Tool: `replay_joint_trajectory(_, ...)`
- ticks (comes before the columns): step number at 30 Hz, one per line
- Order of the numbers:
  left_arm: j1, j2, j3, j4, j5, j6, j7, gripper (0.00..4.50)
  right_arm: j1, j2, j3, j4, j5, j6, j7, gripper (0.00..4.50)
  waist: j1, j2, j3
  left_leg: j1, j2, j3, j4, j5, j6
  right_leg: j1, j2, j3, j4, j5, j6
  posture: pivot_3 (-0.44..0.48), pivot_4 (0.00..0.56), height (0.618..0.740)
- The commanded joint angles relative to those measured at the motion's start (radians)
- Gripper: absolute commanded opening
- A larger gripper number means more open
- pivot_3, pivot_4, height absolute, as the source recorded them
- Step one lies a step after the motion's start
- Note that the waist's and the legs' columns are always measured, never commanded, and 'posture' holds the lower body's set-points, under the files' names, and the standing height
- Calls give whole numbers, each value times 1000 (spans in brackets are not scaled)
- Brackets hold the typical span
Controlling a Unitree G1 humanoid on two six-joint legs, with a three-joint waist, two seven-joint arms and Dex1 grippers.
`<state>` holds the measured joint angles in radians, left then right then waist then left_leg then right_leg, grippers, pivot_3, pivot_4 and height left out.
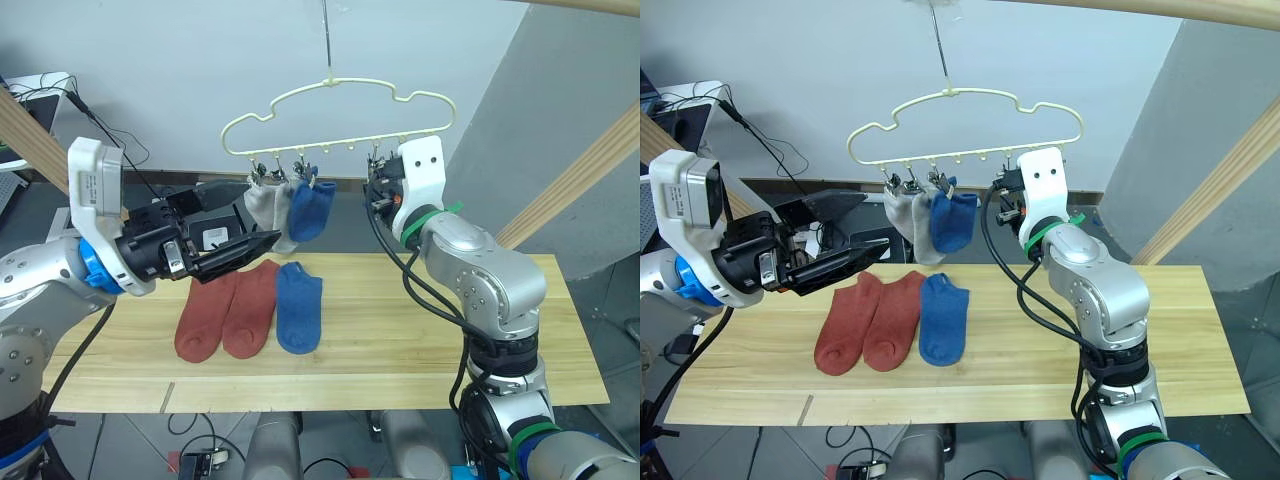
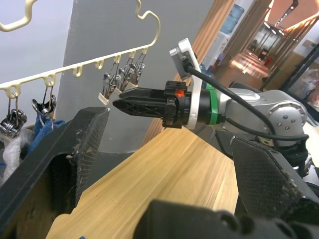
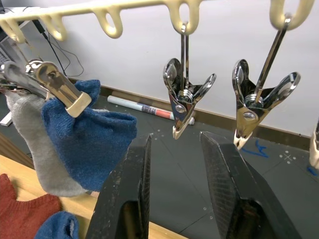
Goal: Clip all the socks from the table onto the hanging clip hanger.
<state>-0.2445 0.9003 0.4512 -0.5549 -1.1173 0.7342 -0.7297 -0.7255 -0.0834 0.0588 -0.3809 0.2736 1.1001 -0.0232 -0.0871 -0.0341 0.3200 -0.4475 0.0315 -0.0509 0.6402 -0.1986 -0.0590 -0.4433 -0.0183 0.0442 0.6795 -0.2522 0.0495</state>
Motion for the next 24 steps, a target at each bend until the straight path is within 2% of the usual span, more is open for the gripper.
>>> replay_joint_trajectory(1, 1, 11, 35, -35, -20, -11, 7, 4500, -29, 14, -16, -10, -7, -32, 6, 1594, 0, 0, 0, 0, 0, 0, 0, 0, 0, 0, 0, 0, 0, 0, 0, -106, 324, 740)
replay_joint_trajectory(5, 1, 14, 37, -34, -19, -11, 8, 4500, -34, 17, -18, 3, -15, -38, 14, 1594, 1, 0, 0, 0, 0, 0, 0, 0, 0, 0, 0, 0, 0, 0, 0, -101, 322, 740)
replay_joint_trajectory(8, 4, 12, 41, -39, -23, -10, 13, 4500, -40, 18, -17, 16, -27, -47, 9, 2145, 1, 0, 0, 0, 0, 0, -1, 0, 0, 0, 0, 0, 0, 0, 0, -96, 319, 740)
replay_joint_trajectory(10, 5, 12, 41, -41, -21, -11, 15, 4500, -47, 19, -18, 26, -31, -53, 9, 2679, 1, 0, 0, 0, 0, 0, -1, 0, 0, 0, 0, 0, 0, 0, 0, -94, 319, 740)
replay_joint_trajectory(24, 14, 10, 47, -49, -23, -11, 30, 4500, -123, 27, -16, 129, -43, -118, 20, 2679, 1, 0, 0, 0, 0, 0, -2, 0, 0, -1, 0, 0, 0, 0, -1, -83, 320, 740)
